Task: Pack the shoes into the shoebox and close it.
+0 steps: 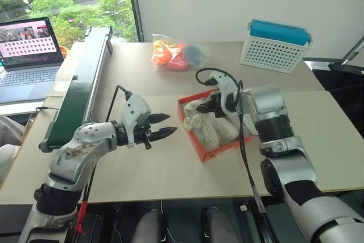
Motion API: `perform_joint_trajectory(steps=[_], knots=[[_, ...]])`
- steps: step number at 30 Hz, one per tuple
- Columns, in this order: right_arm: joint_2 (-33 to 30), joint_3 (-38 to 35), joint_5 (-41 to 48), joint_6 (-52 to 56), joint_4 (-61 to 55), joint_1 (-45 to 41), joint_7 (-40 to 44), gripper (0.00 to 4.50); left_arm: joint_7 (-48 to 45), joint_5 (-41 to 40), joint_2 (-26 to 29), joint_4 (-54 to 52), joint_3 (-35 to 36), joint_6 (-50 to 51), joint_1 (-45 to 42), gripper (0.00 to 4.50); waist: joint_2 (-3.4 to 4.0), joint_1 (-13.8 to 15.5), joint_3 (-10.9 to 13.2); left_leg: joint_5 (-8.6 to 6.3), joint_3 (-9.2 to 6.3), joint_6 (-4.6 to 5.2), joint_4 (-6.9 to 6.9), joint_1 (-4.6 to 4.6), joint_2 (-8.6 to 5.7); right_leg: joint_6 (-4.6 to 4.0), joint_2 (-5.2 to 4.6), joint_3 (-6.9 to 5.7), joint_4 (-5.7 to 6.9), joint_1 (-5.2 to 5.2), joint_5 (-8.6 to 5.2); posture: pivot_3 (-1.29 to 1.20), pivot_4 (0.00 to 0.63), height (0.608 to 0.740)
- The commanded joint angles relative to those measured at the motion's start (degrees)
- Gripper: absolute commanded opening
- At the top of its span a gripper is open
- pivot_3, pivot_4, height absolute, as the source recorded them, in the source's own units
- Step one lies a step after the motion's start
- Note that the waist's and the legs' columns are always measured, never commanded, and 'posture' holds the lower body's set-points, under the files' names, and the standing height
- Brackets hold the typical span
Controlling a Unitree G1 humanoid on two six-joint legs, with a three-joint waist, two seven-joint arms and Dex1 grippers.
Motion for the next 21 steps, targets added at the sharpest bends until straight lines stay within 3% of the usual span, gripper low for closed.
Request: perform_joint_trajectory(steps=[1, 16, 21], knots=[[-1.3, -2.8, 3.3, 1.7, -3.5, -2.0, -1.2, 0.74, -0.3, -0.2, 0.2, -0.7, 0.4, -0.3, -0.9, 2.36, -0.02, 0.0, 0.1, 0.0, 0.01, 0.0, 0.0, -0.01, 0.0, 0.01, 0.0, 0.0, -0.01, 0.0, 0.0, 0.0, 0.15, 0.699], [-4.6, -7.3, 9.2, 4.2, -3.5, -3.1, -5.6, 0.74, -0.4, -0.3, 0.3, -0.7, 0.5, -0.1, -1.0, 2.36, -0.04, 0.1, 0.3, 0.04, 0.05, -0.03, 0.02, -0.08, -0.01, 0.02, 0.01, 0.01, 0.03, -0.09, 0.0, 0.0, 0.15, 0.699], [-8.0, -2.1, 5.9, -0.4, -1.1, 1.9, -7.7, 0.74, -0.3, -0.5, 0.3, -1.0, 0.5, 0.2, -1.2, 2.36, -0.04, 0.3, 0.4, 0.04, 0.05, -0.03, 0.05, -0.09, -0.02, 0.04, 0.0, -0.01, 0.02, -0.06, -0.01, 0.0, 0.15, 0.699]])
